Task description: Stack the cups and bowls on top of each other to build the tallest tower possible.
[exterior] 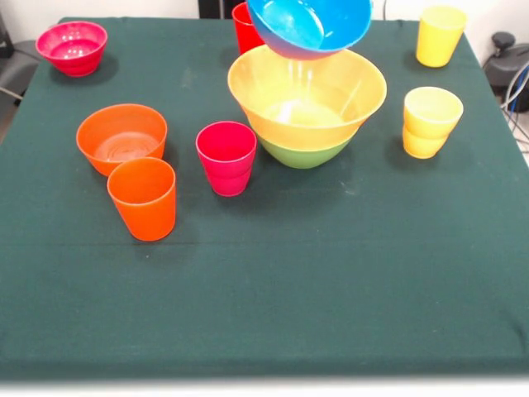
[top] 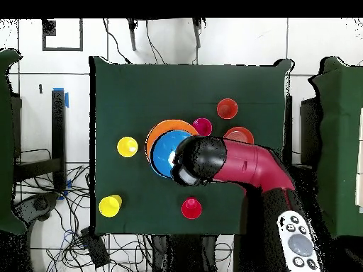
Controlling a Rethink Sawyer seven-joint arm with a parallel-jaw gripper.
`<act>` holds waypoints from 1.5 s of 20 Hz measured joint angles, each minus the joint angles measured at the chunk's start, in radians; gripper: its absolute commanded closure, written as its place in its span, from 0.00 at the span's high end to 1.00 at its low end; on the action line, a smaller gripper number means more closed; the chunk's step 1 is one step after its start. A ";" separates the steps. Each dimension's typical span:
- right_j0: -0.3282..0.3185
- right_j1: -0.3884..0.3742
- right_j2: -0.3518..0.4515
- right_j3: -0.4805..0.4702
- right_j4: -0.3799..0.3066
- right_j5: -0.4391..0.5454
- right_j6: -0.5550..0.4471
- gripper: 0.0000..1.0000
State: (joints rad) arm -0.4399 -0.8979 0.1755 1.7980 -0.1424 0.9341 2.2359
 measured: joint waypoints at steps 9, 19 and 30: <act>0.024 0.058 -0.012 -0.041 0.005 0.000 0.000 0.00; 0.023 0.093 -0.041 -0.046 0.005 0.000 0.000 0.00; 0.035 0.108 -0.064 -0.079 0.005 0.000 0.000 0.00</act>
State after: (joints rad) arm -0.4049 -0.7896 0.1114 1.7191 -0.1374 0.9339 2.2359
